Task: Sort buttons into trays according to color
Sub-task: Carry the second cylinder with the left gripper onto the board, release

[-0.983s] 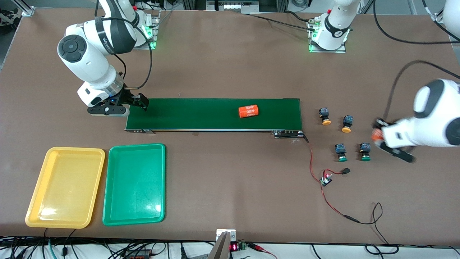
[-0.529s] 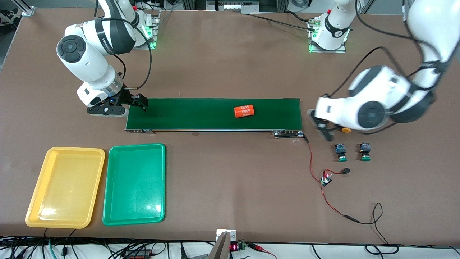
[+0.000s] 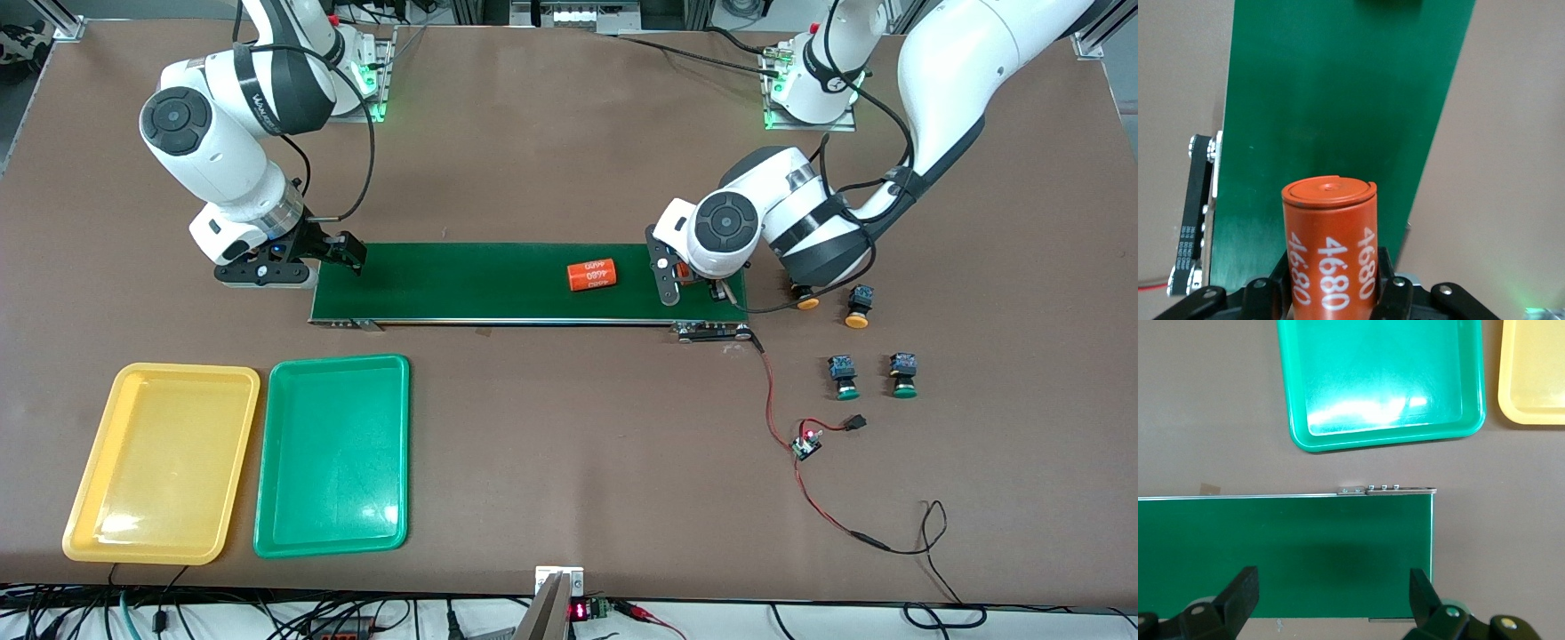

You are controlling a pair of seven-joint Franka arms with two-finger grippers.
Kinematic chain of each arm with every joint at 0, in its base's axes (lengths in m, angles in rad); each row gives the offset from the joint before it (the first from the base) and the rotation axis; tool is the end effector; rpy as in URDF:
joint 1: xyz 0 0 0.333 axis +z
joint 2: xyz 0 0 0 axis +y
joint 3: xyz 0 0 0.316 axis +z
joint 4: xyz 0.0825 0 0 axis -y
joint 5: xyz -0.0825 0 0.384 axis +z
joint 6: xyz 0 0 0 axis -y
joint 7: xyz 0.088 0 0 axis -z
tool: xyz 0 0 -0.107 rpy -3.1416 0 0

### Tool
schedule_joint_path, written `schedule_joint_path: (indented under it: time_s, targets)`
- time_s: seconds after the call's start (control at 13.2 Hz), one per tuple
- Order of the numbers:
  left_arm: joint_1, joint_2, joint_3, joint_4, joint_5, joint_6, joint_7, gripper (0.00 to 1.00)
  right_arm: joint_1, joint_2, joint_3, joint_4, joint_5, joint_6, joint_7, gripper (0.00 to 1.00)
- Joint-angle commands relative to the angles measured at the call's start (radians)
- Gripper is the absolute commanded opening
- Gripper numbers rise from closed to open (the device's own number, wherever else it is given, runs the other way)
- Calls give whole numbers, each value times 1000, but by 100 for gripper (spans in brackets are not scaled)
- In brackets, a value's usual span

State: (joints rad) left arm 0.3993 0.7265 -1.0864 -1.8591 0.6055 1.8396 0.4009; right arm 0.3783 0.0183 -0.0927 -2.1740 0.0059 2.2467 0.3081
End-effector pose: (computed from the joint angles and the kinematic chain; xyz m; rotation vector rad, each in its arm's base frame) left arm 0.5112 -0.3031 0.2745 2.3918 -1.9056 -0.4513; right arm 0.5201 0.1530 0.3889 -3.1215 0.0406 -0.0800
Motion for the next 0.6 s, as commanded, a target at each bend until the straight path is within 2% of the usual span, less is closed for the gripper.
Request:
schedule_joint_path:
  time_s: [0.0, 0.08, 0.15, 0.23, 0.38, 0.53]
  targets:
    - [18, -13, 19, -71, 39, 88, 19, 16, -2, -1, 1, -1, 13, -1, -18, 100]
    - [15, -15, 22, -71, 46, 90, 21, 24, -2, -3, -1, -1, 13, -2, -18, 100]
    - [15, -15, 22, -71, 50, 89, 23, 57, -2, -1, -1, -1, 13, -2, -18, 100]
    - [13, -15, 22, -68, 50, 86, 26, 100, -2, -1, -1, -1, 13, -2, -18, 100]
    - [27, -24, 20, -57, 50, 46, 23, 100, -2, -1, -1, -3, 13, -2, -17, 100]
    - [61, -56, 2, 0, 31, -81, 9, 100, 2, 0, -1, -6, 13, -2, -14, 100]
